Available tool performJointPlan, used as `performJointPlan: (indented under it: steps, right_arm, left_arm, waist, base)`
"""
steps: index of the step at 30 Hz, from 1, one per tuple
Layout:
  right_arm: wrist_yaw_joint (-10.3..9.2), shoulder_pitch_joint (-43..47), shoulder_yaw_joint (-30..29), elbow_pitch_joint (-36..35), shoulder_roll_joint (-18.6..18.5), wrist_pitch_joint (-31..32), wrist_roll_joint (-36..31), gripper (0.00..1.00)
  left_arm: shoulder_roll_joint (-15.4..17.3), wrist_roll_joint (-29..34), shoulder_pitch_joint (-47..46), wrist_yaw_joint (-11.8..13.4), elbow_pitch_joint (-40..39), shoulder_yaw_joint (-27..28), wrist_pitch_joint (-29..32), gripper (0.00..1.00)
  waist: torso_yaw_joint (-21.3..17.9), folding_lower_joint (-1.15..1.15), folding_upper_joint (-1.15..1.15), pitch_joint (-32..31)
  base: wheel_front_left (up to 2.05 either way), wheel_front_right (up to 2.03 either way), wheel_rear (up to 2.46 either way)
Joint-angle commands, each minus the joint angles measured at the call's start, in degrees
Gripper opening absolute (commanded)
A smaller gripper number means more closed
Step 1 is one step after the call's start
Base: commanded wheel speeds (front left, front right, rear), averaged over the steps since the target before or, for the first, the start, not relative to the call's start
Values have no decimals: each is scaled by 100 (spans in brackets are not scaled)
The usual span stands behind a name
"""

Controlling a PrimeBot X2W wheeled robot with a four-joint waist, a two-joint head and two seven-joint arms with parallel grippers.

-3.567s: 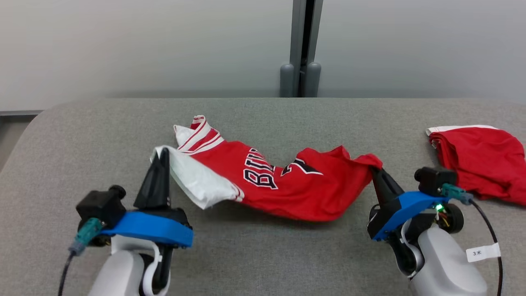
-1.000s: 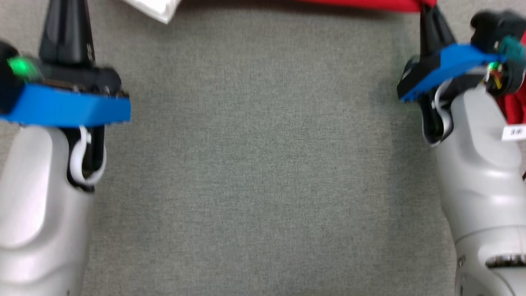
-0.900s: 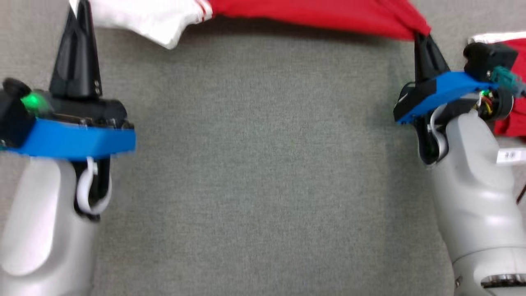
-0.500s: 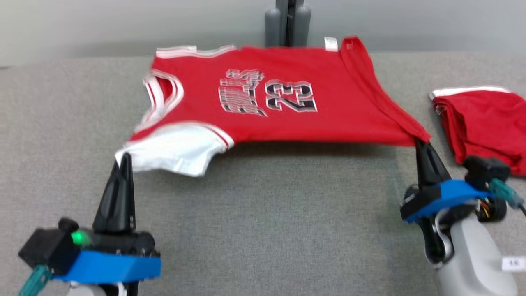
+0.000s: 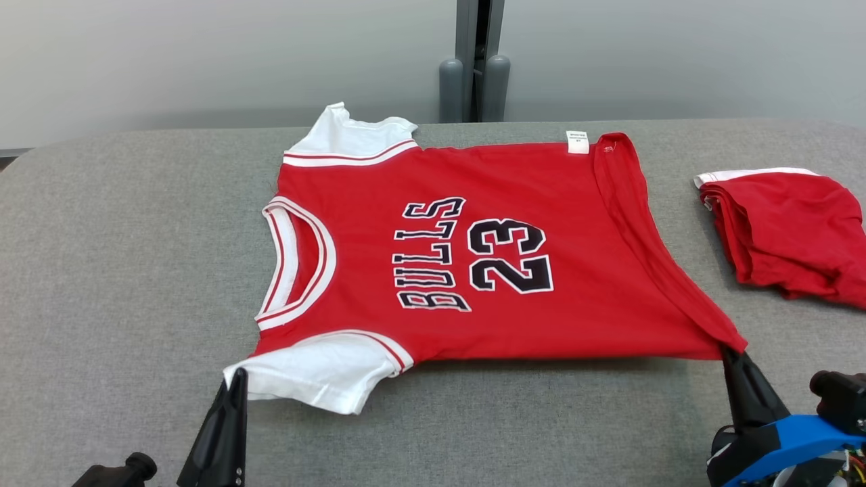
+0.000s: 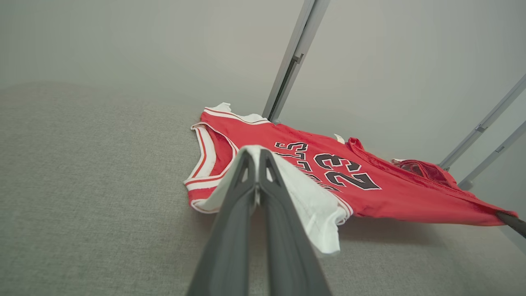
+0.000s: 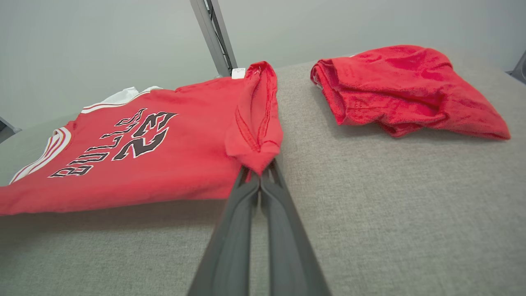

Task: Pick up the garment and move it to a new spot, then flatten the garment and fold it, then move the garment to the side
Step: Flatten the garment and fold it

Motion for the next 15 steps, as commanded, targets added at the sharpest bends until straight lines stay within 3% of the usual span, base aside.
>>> performJointPlan:
  steps: [1,15]
  right_arm:
    - [0,67,16,10,-18,46,62,0]
    - [0,-473,151,942,-17,206,-160,0]
  left_arm:
    - [-7,-36,7,-23,46,-19,33,0]
    - [11,7,-691,-278,950,-290,114,0]
  waist:
    - [-15,1,0,-3]
    - [-13,1,0,232]
  base:
    - [0,0,0]
    - [0,0,0]
